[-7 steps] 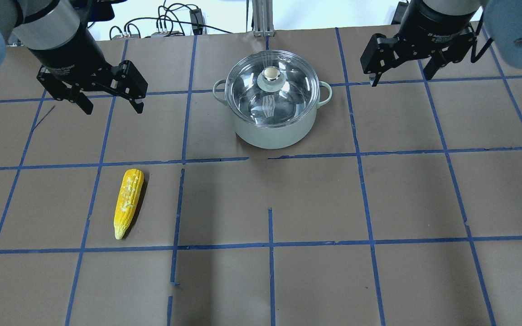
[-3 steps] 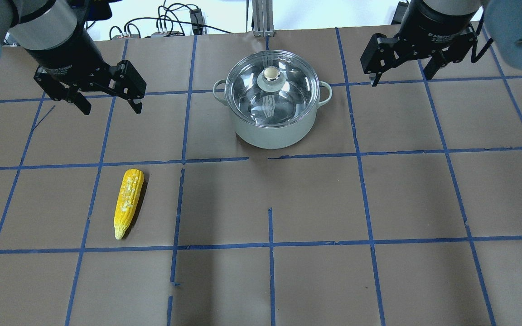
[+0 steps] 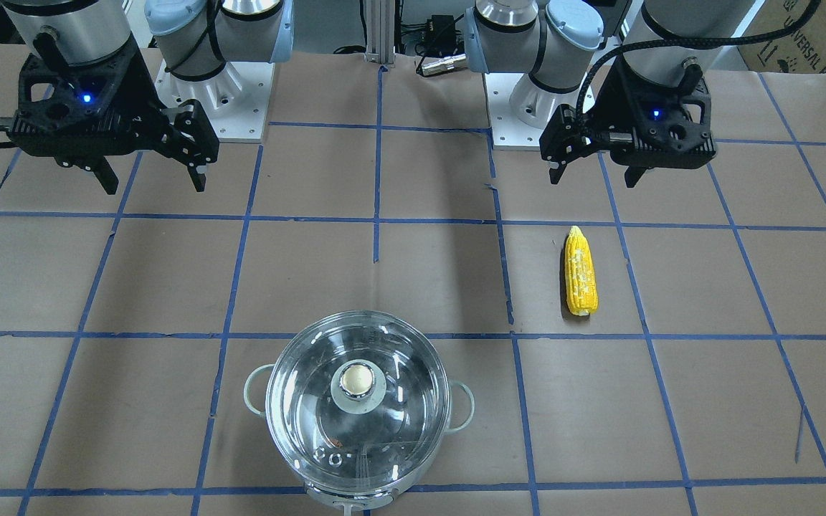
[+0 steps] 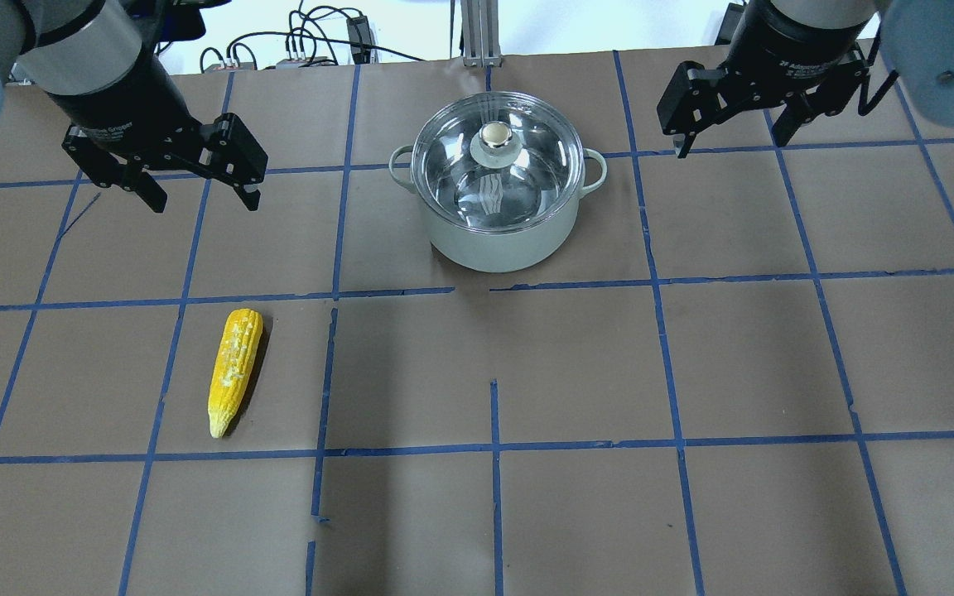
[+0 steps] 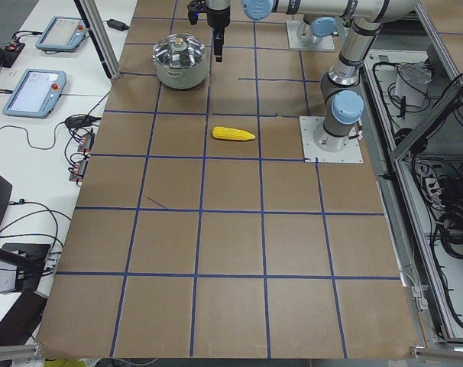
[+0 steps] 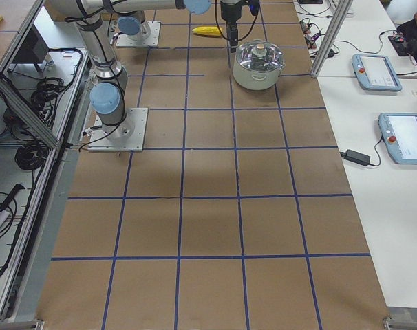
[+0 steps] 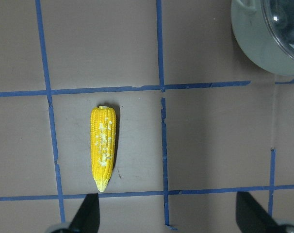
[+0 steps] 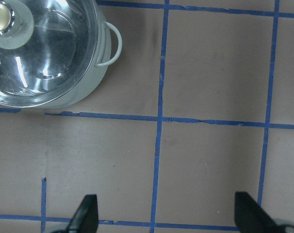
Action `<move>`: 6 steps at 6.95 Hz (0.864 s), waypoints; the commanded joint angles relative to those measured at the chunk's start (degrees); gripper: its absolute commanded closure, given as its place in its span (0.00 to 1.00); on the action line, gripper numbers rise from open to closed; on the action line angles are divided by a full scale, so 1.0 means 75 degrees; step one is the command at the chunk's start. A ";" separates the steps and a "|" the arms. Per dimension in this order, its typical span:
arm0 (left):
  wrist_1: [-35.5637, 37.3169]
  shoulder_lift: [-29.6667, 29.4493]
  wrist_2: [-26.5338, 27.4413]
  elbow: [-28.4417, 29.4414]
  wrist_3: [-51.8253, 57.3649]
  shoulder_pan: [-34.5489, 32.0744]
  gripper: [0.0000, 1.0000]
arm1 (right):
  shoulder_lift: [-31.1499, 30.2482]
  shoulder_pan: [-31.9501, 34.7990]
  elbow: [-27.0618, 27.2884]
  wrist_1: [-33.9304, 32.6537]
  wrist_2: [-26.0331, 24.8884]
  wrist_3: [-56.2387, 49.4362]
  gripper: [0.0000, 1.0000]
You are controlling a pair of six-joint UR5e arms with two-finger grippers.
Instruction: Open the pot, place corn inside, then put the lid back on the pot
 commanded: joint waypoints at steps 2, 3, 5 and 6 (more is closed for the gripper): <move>0.0000 -0.0002 0.0005 -0.0019 0.0000 0.0000 0.00 | 0.0993 0.0891 -0.0315 -0.1067 -0.0097 0.0644 0.01; 0.0000 -0.0002 0.0005 -0.0019 0.0012 0.0011 0.00 | 0.1614 0.1407 -0.0723 -0.1282 -0.0110 0.1217 0.01; 0.0012 -0.0002 0.0005 -0.0019 0.0012 0.0023 0.00 | 0.2880 0.1915 -0.1672 -0.1354 -0.0087 0.1632 0.02; 0.0000 -0.0002 0.0005 -0.0019 0.0012 0.0023 0.00 | 0.3303 0.1928 -0.2048 -0.1354 -0.0064 0.1551 0.02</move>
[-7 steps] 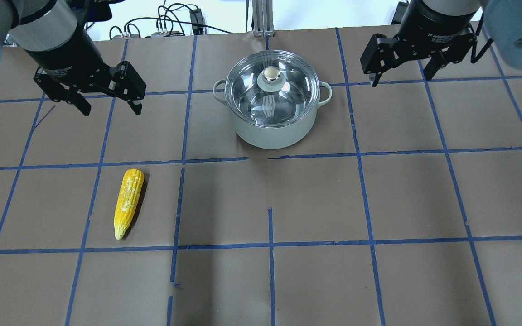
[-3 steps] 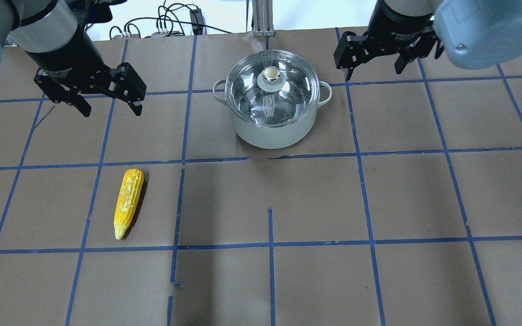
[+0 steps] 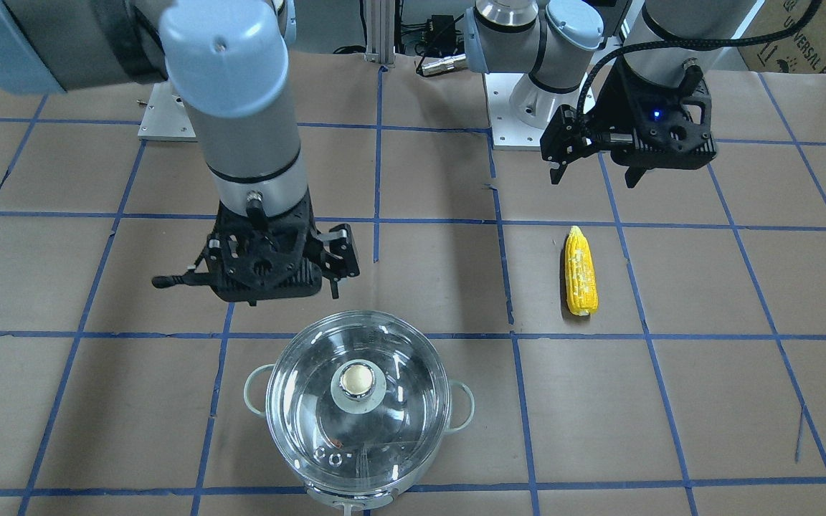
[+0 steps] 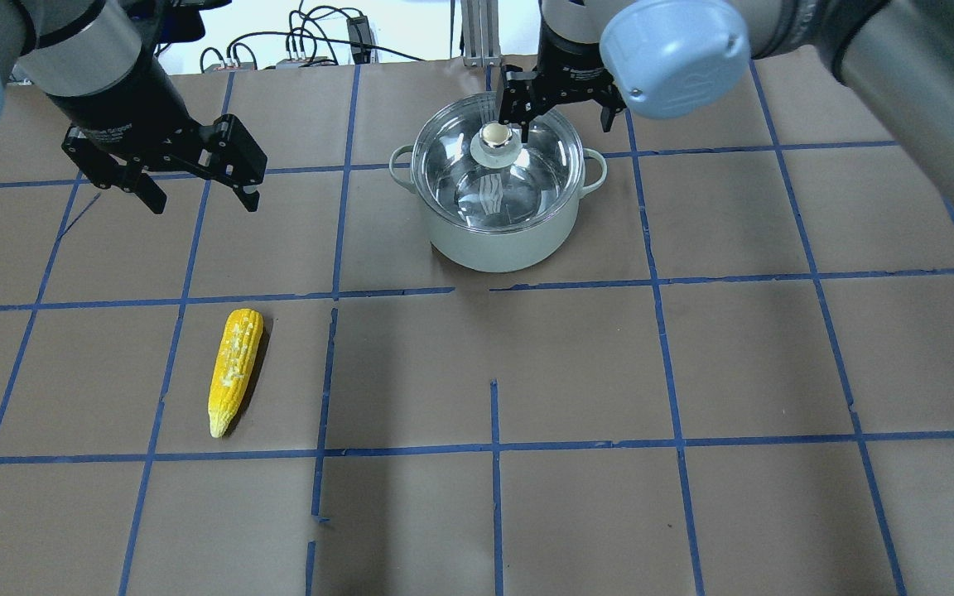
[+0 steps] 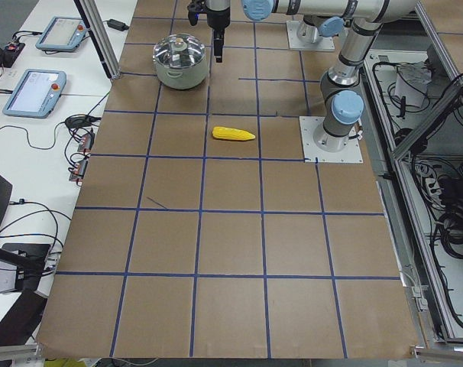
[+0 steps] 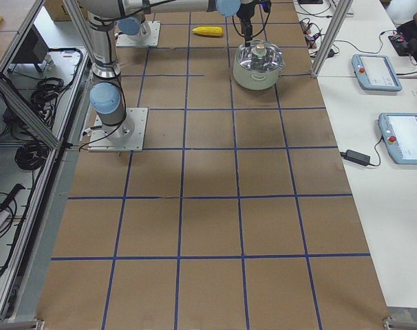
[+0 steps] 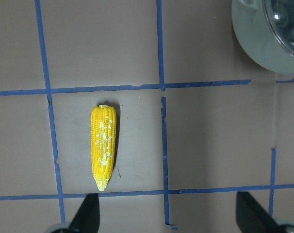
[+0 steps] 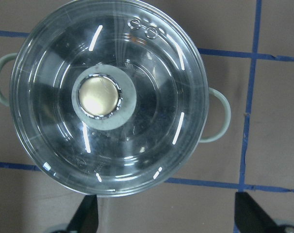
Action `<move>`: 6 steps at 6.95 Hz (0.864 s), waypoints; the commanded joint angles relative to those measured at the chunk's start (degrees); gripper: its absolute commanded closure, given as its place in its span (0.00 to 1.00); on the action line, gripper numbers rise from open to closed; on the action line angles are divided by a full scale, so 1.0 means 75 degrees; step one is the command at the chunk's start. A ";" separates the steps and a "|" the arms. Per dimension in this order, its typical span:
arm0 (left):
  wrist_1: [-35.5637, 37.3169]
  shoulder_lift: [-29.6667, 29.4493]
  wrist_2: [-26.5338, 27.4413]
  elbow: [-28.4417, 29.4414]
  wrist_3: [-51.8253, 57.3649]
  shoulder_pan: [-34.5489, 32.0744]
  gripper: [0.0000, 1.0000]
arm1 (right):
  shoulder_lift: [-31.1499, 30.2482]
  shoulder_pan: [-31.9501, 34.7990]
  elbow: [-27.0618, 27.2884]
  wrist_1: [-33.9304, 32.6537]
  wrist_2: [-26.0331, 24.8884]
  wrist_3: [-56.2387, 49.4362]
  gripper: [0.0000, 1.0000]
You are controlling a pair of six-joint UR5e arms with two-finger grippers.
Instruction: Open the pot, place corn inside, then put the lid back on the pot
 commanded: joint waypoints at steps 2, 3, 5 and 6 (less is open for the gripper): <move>-0.0028 0.0000 0.0000 -0.0012 0.0000 0.0005 0.00 | 0.1352 0.0238 -0.1007 -0.0362 0.0033 -0.0128 0.02; -0.0017 0.0000 0.0000 -0.0012 0.0000 0.0005 0.00 | 0.1413 0.0250 -0.1043 -0.0398 0.0056 -0.0501 0.03; -0.0028 0.0000 0.0000 -0.0012 0.0012 0.0005 0.00 | 0.1507 0.0366 -0.1009 -0.0491 0.0115 -0.0470 0.03; -0.0017 0.0000 0.0000 -0.0012 0.0012 0.0005 0.00 | 0.1530 0.0437 -0.0997 -0.0515 0.0022 -0.0319 0.03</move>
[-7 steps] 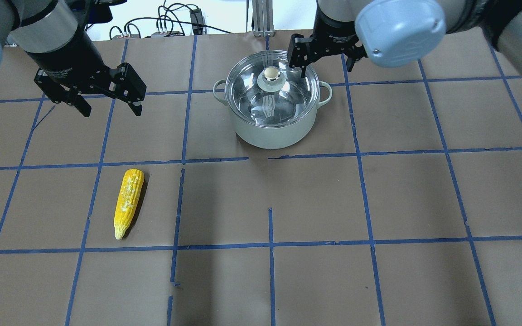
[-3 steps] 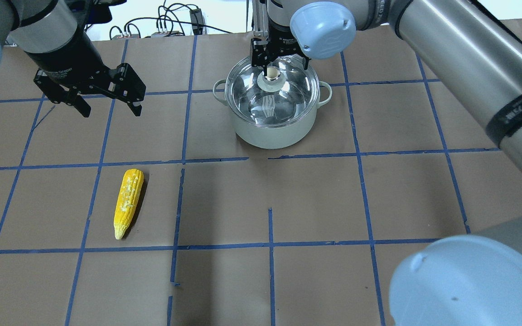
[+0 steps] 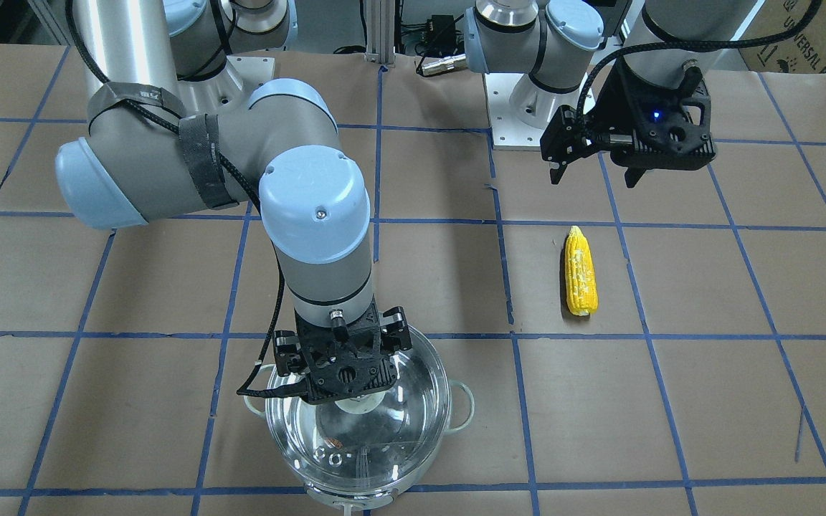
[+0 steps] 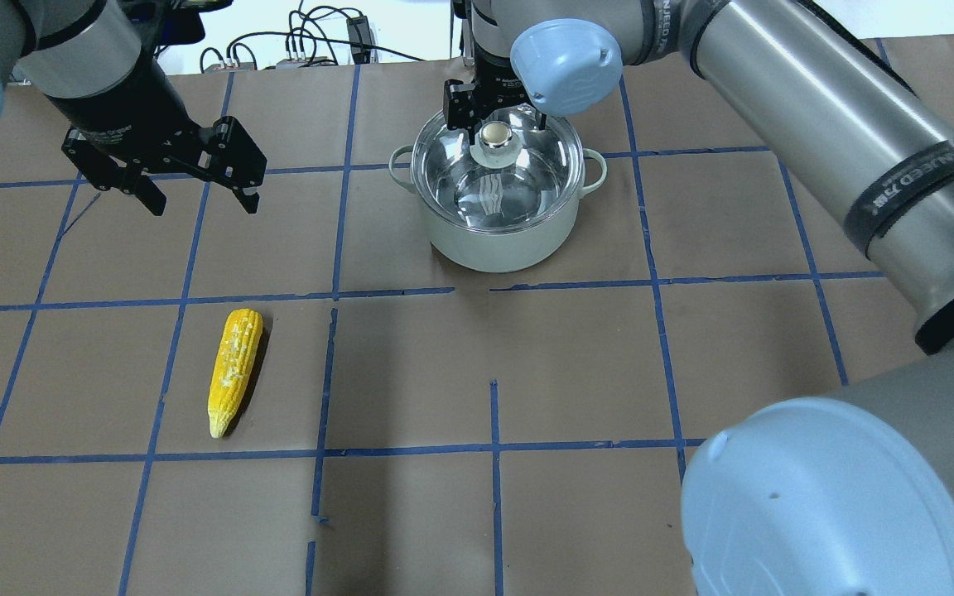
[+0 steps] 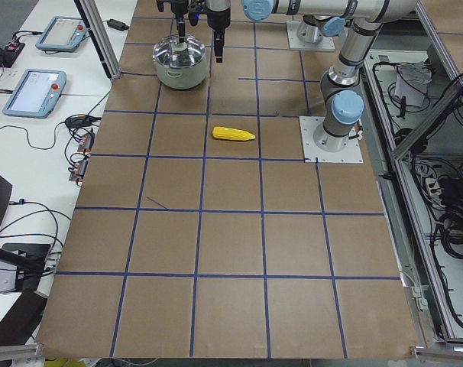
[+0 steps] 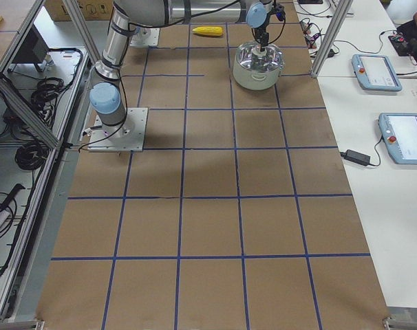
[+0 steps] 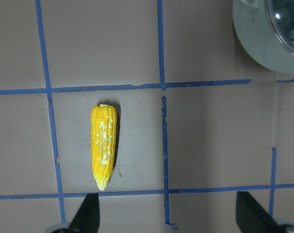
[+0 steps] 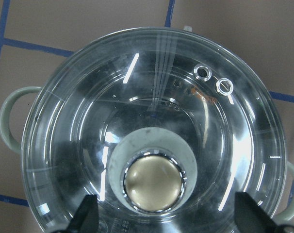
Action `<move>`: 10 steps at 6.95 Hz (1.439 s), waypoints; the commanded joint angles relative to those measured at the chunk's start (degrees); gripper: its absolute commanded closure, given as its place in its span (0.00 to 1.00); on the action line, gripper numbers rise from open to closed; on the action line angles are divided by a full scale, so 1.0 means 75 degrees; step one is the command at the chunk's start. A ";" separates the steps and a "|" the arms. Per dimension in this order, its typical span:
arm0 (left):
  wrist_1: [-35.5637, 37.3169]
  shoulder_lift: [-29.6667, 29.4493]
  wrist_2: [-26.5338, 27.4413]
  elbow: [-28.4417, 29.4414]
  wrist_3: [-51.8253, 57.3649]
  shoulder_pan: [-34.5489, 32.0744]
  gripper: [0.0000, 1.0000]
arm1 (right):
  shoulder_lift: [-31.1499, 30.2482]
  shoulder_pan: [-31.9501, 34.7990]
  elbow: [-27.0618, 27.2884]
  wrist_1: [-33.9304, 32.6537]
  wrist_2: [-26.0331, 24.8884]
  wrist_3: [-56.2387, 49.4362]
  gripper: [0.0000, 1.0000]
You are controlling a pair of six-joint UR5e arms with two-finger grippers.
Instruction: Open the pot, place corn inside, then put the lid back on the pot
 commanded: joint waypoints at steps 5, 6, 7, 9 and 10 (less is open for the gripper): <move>-0.0004 0.0000 -0.0012 0.0000 0.0001 0.0000 0.00 | 0.0342 0.0106 -0.0232 -0.0038 -0.0224 0.1282 0.03; 0.0008 0.0000 -0.0012 0.0000 0.0001 0.0000 0.00 | 0.0435 0.0106 -0.0396 -0.0038 -0.0283 0.1295 0.03; 0.0008 0.0000 0.0000 0.0000 0.0001 0.0000 0.00 | 0.0610 0.0106 -0.0583 -0.0038 -0.0295 0.1307 0.03; 0.0008 0.0000 -0.0012 0.0000 0.0001 0.0000 0.00 | 0.0741 0.0095 -0.0702 -0.0015 -0.0377 0.1319 0.05; 0.0008 0.0000 -0.0012 0.0000 0.0001 0.0000 0.00 | 0.0729 0.0106 -0.0690 0.0032 -0.0377 0.1319 0.12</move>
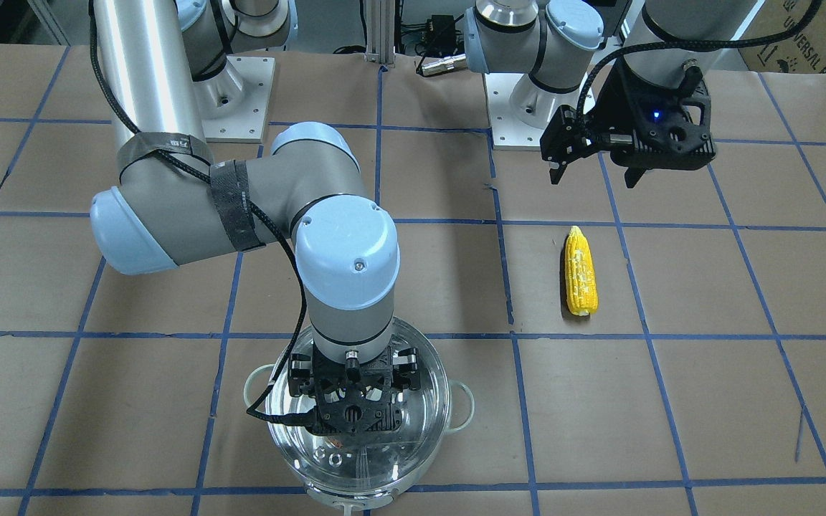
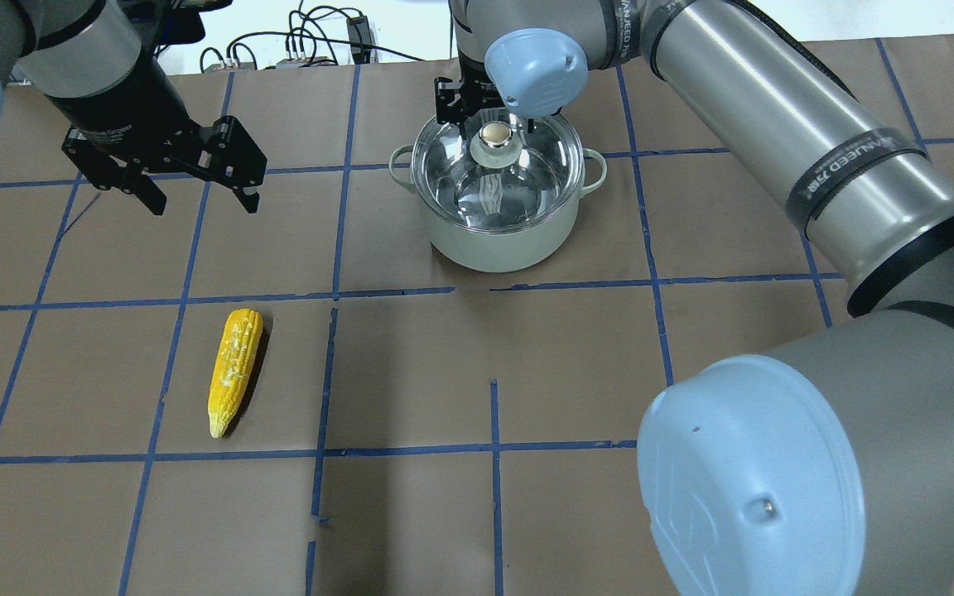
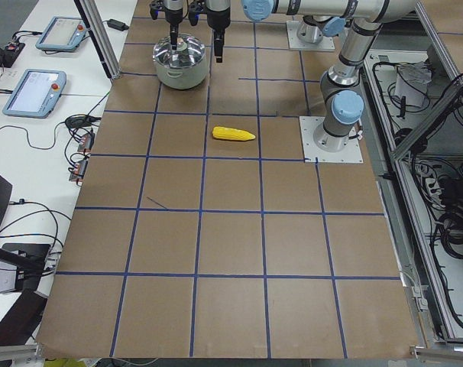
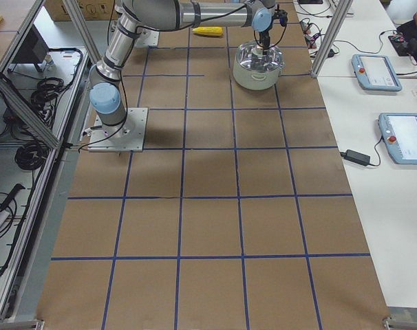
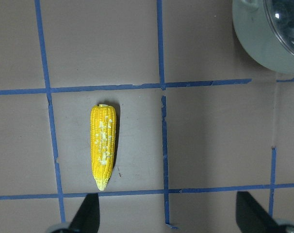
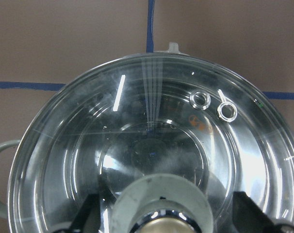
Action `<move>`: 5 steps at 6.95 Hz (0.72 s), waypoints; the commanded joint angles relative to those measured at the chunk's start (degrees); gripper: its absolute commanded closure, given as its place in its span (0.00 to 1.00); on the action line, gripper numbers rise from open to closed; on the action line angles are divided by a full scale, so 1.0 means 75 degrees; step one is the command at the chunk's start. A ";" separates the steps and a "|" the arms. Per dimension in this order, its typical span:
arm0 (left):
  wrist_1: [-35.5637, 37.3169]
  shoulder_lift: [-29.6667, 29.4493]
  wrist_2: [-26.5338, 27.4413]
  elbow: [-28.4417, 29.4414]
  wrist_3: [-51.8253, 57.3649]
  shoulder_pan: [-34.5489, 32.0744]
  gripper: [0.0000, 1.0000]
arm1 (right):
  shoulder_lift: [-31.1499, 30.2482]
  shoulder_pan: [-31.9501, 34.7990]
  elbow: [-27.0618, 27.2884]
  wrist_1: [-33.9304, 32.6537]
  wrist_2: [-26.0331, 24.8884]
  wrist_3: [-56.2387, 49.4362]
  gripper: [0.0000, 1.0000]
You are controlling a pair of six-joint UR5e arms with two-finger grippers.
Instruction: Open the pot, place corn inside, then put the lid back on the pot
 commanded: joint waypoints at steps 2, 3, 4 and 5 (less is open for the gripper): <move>0.0000 0.0000 -0.0001 0.0000 0.0000 0.0012 0.00 | -0.0024 0.0003 0.0009 0.0123 -0.0036 0.0002 0.18; 0.0000 0.0000 -0.0001 0.0000 0.0000 0.0012 0.00 | -0.0036 0.0004 0.0009 0.0147 -0.0106 -0.0021 0.31; 0.0012 0.0000 -0.0001 0.0000 0.0000 0.0012 0.00 | -0.0047 0.0004 -0.0003 0.0170 -0.0095 -0.0033 0.45; 0.0012 0.0000 -0.0001 0.0000 0.0000 0.0012 0.00 | -0.0047 0.0027 -0.0038 0.0345 -0.0095 -0.0033 0.64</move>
